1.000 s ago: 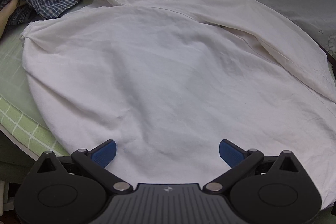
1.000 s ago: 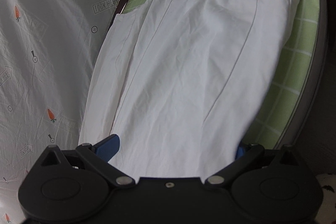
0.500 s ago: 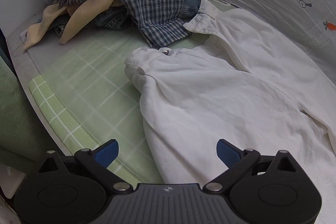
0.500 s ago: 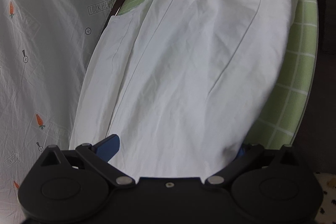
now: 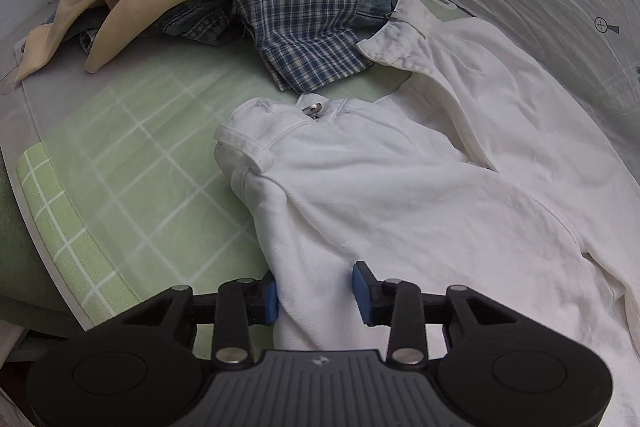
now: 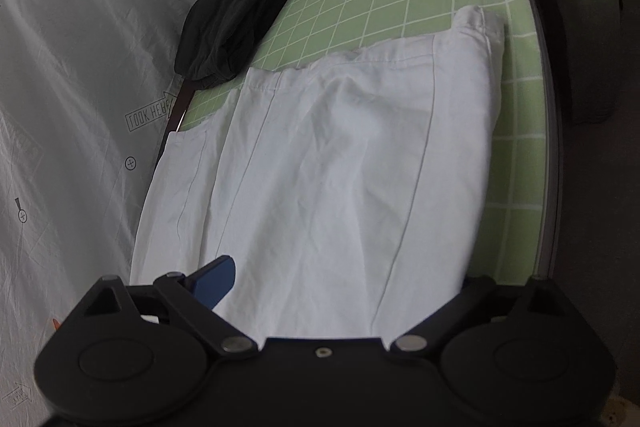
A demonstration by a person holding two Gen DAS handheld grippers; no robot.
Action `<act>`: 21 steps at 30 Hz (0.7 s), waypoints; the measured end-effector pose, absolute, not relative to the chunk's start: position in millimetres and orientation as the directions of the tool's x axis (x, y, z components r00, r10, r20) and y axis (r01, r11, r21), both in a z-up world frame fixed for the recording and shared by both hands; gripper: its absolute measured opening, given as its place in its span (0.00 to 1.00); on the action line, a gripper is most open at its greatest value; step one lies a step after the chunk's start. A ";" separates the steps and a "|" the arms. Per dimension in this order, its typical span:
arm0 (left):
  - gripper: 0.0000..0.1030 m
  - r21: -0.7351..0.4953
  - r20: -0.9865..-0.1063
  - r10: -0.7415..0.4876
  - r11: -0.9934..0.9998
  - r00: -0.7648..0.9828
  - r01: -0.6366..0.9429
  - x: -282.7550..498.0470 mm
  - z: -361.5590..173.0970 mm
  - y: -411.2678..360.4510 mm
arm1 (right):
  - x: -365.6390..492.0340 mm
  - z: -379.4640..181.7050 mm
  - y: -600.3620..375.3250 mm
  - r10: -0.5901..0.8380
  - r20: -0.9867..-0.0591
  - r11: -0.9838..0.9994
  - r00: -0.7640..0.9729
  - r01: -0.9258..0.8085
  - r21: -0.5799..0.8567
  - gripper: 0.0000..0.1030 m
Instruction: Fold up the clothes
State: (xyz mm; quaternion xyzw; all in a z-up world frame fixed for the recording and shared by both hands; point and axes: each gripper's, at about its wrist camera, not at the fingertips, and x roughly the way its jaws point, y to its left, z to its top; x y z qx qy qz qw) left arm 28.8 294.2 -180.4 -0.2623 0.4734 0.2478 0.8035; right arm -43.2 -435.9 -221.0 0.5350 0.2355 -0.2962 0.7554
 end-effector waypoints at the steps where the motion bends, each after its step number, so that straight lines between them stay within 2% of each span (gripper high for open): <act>1: 0.19 -0.193 -0.887 0.157 0.728 0.434 -0.658 27.0 -178.8 294.1 | -44.4 -221.7 -442.8 -0.202 -0.680 0.229 0.704 0.710 0.666 0.78; 2: 0.12 -0.199 -0.883 0.165 0.716 0.440 -0.669 25.2 -177.2 294.0 | -46.2 -223.0 -449.8 -0.204 -0.690 0.199 0.694 0.720 0.665 0.66; 3: 0.10 -0.206 -0.879 0.172 0.705 0.445 -0.679 23.5 -175.6 293.9 | -48.0 -224.3 -456.8 -0.205 -0.700 0.169 0.684 0.729 0.663 0.53; 7: 0.07 -0.218 -0.862 0.214 0.662 0.459 -0.717 16.5 -165.8 291.4 | -59.7 -228.1 -481.1 -0.175 -0.725 0.076 0.666 0.744 0.664 0.32; 9: 0.07 -0.209 -0.853 0.237 0.661 0.465 -0.720 15.0 -158.4 287.1 | -61.0 -225.8 -486.9 -0.166 -0.742 0.088 0.650 0.759 0.645 0.08; 10: 0.07 -0.204 -0.848 0.248 0.662 0.468 -0.721 14.4 -154.5 284.7 | -61.9 -224.3 -488.7 -0.165 -0.747 0.094 0.643 0.765 0.637 0.04; 15: 0.07 -0.175 -0.830 0.291 0.675 0.477 -0.716 9.8 -137.9 274.4 | -65.9 -211.4 -496.1 -0.180 -0.725 0.105 0.665 0.746 0.658 0.03; 21: 0.06 -0.196 -0.824 0.298 0.649 0.482 -0.735 -15.8 -110.6 271.8 | -72.1 -178.7 -509.4 -0.193 -0.668 0.146 0.719 0.694 0.705 0.03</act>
